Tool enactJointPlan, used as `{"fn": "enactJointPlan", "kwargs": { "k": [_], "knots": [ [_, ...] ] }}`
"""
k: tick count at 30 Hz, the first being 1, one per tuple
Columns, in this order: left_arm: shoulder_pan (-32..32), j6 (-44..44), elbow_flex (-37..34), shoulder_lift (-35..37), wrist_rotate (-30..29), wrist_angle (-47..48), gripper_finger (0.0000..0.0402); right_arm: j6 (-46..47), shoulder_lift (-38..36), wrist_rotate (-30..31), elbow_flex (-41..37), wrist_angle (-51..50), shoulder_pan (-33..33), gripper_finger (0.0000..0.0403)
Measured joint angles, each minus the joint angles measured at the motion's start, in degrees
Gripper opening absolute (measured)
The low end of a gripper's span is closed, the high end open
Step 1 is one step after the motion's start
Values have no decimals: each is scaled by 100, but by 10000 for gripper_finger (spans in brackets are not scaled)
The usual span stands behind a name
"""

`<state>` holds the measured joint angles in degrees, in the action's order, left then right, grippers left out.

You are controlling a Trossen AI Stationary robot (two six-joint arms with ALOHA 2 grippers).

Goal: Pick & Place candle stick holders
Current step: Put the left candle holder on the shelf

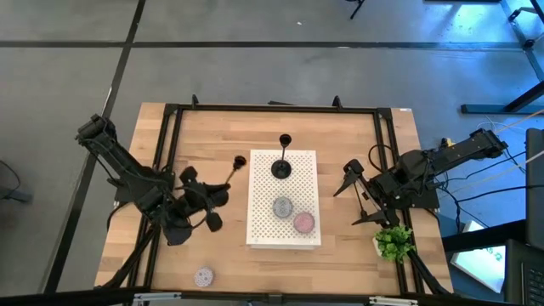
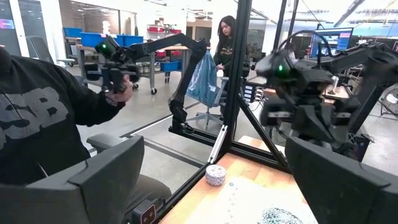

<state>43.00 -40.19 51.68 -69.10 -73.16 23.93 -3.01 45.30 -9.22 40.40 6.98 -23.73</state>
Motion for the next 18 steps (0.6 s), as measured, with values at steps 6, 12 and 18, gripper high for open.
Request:
{"fn": "enactJointPlan", "kwargs": {
  "k": [6, 12, 18],
  "knots": [
    [0, 1907, 0, -357, 225, -1899, 6, 0, 0, 0, 0, -30, 2, 392],
    [-59, 3017, 0, -916, 394, -3212, 6, 0, 0, 0, 0, -39, 0, 392],
    [-295, 3863, 0, -1409, 1505, -4582, 7, 0, 0, 0, 0, -38, 0, 392]
  ]
}}
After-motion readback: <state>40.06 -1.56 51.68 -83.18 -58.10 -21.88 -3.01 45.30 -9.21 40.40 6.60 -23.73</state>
